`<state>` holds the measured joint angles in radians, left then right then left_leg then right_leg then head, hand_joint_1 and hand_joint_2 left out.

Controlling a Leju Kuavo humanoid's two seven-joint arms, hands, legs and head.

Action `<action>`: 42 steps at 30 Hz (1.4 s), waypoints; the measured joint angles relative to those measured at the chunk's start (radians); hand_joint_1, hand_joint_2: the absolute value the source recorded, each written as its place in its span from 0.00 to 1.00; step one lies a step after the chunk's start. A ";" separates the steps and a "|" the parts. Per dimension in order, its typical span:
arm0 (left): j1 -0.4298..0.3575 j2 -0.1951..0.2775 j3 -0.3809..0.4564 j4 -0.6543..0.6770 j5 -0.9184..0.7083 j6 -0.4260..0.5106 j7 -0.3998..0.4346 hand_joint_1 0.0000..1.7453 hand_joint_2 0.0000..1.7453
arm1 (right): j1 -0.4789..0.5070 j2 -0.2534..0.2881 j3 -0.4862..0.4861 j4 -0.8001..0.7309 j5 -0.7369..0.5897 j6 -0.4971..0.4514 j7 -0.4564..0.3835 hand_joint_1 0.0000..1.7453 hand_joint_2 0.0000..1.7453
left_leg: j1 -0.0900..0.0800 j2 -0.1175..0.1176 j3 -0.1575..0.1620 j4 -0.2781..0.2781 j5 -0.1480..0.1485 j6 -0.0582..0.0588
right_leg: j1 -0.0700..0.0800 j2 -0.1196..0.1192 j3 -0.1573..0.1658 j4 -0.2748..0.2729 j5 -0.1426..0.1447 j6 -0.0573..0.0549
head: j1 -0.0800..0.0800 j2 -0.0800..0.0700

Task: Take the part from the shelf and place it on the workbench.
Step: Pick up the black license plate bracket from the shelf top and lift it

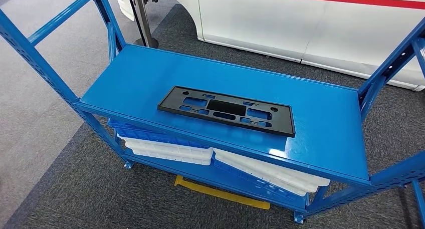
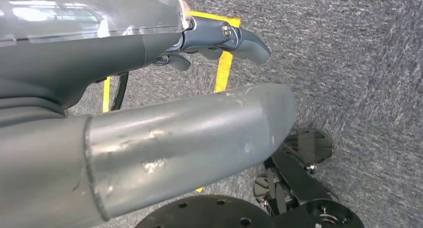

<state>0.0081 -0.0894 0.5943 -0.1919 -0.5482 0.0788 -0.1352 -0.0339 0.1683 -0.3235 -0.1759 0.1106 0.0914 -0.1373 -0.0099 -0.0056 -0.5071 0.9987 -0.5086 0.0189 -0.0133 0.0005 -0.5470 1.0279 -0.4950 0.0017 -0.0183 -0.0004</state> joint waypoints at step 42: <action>-0.005 0.003 0.088 0.000 0.019 0.009 0.096 0.00 1.00 | -0.007 0.047 0.056 0.000 0.120 -0.022 0.035 0.00 0.00 | 0.000 0.000 0.001 0.000 0.000 0.000 | 0.000 0.000 0.000 0.000 0.000 0.000 | 0.000 0.000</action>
<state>0.0033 -0.0862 0.6823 -0.1919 -0.5296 0.0874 -0.0392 -0.0405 0.2152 -0.2677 -0.1759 0.2302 0.0692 -0.1028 -0.0100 -0.0057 -0.5066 0.9989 -0.5086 0.0189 -0.0133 0.0004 -0.5466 1.0279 -0.4950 0.0018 -0.0183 -0.0004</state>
